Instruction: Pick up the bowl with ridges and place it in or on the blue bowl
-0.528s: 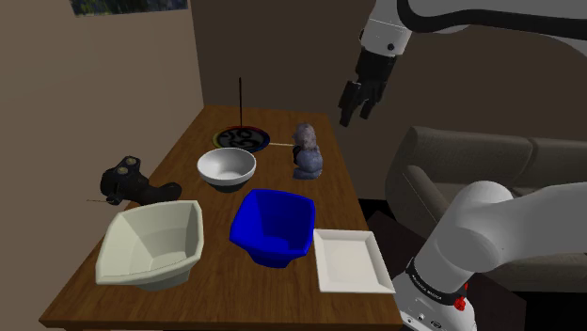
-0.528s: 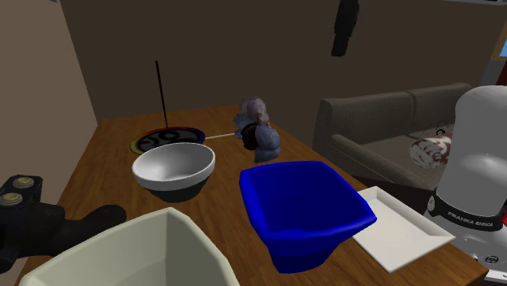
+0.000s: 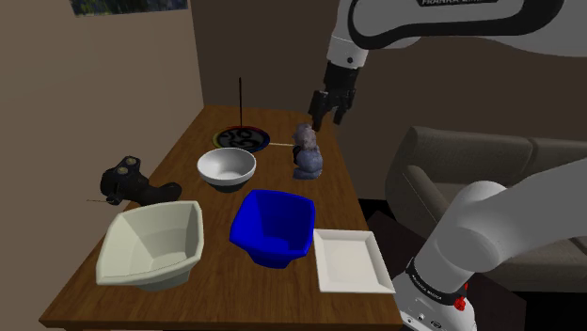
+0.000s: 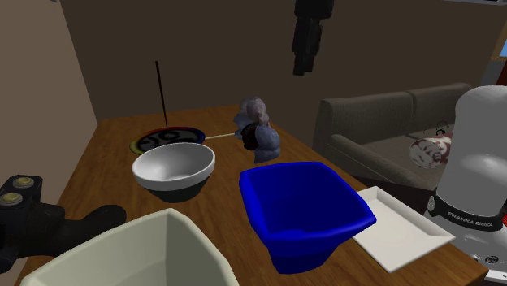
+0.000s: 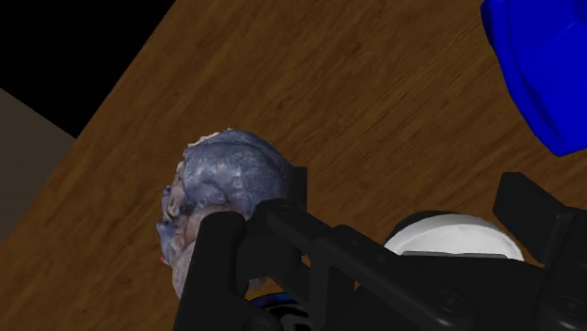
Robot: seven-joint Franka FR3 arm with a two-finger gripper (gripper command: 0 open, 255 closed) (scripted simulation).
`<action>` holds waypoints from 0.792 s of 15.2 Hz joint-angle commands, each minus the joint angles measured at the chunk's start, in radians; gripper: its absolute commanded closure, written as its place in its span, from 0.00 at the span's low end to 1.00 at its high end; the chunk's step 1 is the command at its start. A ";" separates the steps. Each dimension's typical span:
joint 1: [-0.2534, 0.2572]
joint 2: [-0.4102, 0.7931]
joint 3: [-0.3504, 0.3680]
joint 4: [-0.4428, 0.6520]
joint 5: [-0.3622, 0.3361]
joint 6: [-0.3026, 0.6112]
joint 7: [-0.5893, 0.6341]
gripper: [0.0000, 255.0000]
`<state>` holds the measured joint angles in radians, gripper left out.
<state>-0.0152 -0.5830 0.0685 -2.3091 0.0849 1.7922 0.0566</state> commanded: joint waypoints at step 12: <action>0.004 0.511 0.036 0.270 0.015 0.194 0.055 0.00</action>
<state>-0.0109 -0.1177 0.1046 -2.0749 0.1008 1.9794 0.1091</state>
